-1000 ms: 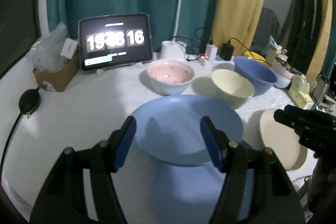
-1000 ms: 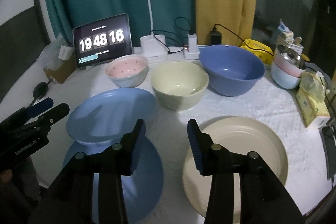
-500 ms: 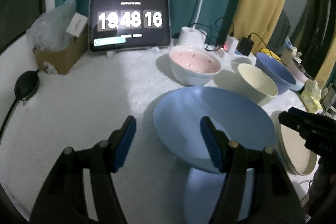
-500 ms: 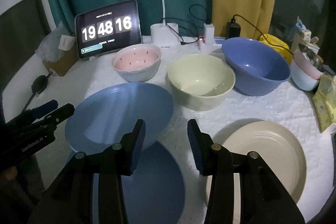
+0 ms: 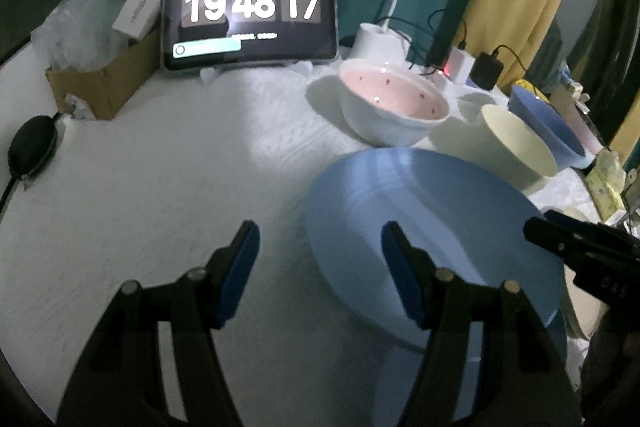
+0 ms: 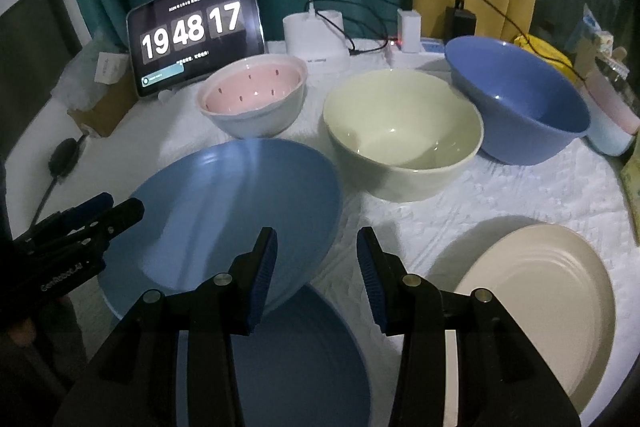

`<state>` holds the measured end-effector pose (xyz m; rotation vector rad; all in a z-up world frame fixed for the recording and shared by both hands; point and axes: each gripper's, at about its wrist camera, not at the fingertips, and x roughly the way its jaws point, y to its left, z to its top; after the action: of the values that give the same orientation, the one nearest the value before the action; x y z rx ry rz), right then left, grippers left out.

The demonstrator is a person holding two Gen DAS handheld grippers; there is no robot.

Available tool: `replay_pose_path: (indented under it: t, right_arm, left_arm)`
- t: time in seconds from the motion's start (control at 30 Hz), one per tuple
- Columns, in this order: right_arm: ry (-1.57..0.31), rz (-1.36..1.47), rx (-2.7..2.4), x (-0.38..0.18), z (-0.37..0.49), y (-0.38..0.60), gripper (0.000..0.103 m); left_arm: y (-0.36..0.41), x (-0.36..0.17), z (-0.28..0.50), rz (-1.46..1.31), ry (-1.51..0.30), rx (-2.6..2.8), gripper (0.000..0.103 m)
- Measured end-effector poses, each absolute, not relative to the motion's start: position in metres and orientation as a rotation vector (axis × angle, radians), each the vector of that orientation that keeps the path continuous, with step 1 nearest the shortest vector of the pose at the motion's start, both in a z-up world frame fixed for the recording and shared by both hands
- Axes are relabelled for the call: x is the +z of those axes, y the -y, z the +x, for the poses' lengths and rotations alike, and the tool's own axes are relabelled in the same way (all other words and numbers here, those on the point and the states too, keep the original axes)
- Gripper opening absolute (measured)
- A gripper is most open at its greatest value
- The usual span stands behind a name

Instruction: Organize plates and bowls

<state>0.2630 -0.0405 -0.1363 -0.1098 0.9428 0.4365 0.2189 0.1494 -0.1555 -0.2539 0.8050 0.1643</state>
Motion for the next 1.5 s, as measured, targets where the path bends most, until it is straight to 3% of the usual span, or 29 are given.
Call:
replay_pose_path:
  t: [0.27, 0.4, 0.57, 0.8, 1.5]
  right_arm:
    - [-0.958, -0.101, 0.454, -0.142, 0.269, 0.037, 0.043]
    - [-0.951, -0.118, 0.465, -0.142, 0.267, 0.034, 0.038]
    - [-0.943, -0.134, 0.461, -0.14, 0.263, 0.035, 0.034]
    - [-0.922, -0.14, 0.455, -0.133, 0.254, 0.039, 0.022]
    - [-0.851, -0.111, 0.428, -0.108, 0.22, 0.071, 0.022]
  left_arm:
    - [-0.149, -0.163, 0.227, -0.245, -0.831, 0.158, 0.063]
    - [-0.146, -0.165, 0.229, -0.235, -0.843, 0.142, 0.044]
    - [-0.141, -0.164, 0.226, -0.218, -0.843, 0.138, 0.035]
    - [-0.142, -0.158, 0.216, -0.217, -0.83, 0.147, 0.033]
    - [-0.116, -0.13, 0.184, -0.179, -0.768, 0.109, 0.033]
